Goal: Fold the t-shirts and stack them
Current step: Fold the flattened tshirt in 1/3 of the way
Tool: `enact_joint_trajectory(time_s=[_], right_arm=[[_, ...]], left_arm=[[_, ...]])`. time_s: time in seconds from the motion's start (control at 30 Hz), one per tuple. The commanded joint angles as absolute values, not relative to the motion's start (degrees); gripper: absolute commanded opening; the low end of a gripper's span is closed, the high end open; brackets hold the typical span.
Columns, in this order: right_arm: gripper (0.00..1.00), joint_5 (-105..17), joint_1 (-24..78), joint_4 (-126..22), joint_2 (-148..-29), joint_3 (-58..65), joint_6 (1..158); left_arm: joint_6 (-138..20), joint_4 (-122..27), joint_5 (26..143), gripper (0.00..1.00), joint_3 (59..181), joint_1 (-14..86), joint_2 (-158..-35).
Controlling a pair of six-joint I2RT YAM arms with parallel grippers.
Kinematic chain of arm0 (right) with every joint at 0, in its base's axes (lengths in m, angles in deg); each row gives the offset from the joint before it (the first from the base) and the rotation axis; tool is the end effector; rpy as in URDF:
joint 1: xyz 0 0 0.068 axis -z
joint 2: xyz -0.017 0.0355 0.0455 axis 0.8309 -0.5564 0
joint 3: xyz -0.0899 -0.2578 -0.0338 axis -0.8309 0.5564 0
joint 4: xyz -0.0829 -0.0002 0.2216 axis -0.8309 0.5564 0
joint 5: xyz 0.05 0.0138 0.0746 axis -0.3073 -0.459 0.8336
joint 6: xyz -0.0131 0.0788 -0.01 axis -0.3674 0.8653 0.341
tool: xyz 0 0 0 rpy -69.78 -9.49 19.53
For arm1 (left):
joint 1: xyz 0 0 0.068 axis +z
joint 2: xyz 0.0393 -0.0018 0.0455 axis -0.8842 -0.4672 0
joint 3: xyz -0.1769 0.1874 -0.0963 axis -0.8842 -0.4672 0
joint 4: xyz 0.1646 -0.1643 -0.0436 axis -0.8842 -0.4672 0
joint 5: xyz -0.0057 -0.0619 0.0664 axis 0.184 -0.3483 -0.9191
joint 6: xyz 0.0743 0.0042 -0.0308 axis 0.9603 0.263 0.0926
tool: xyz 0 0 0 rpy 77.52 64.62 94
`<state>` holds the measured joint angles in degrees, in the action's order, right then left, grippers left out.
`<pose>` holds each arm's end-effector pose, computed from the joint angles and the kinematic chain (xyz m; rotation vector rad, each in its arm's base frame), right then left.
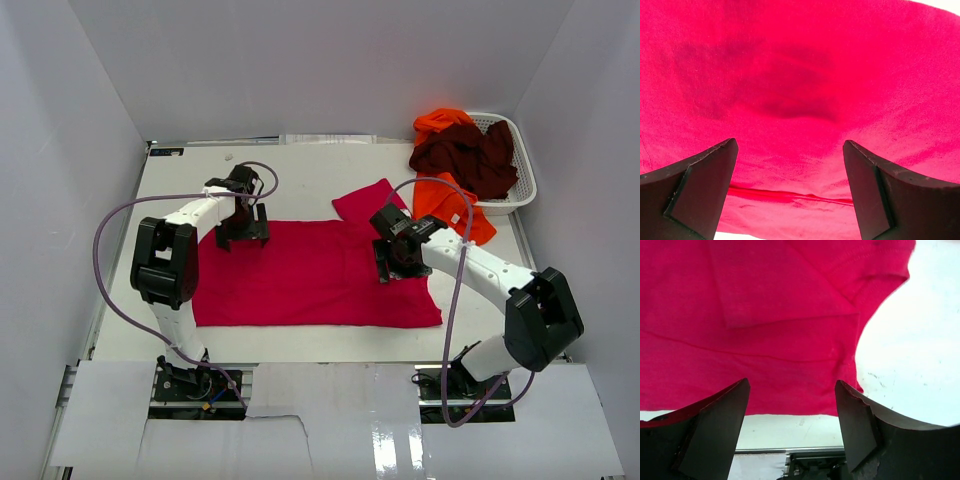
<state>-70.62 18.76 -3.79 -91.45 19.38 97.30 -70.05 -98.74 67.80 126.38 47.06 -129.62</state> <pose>0.2170 0.1380 0.2089 -0.2365 2.7137 -0.1810 0.3418 -0.0815 0.1700 -0.2113 2.8983 0.1145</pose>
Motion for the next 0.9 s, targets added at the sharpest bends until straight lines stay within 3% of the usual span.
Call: enact_joint_trajectory(time_s=[0.0,0.1,0.27,0.87], right_arm=[[0.75,-71.4,17.1,-4.8,-89.8,17.5,93.5],[0.71,-69.5,16.6,-8.2,-91.0,18.5,91.8],[0.52,-69.2,15.2,-9.8,-96.9,18.0,90.7],[0.52,-68.5,12.7,-15.0,-105.7,13.8,89.2]], left_arm=[[-70.7,-99.9,67.5,0.97,127.8,47.4,-126.7],[-71.1,-100.2,67.1,0.98,127.1,47.3,-126.1],[-71.5,-100.6,65.9,0.98,126.3,47.4,-125.3],[-71.6,-100.8,66.8,0.98,126.1,48.0,-125.3]])
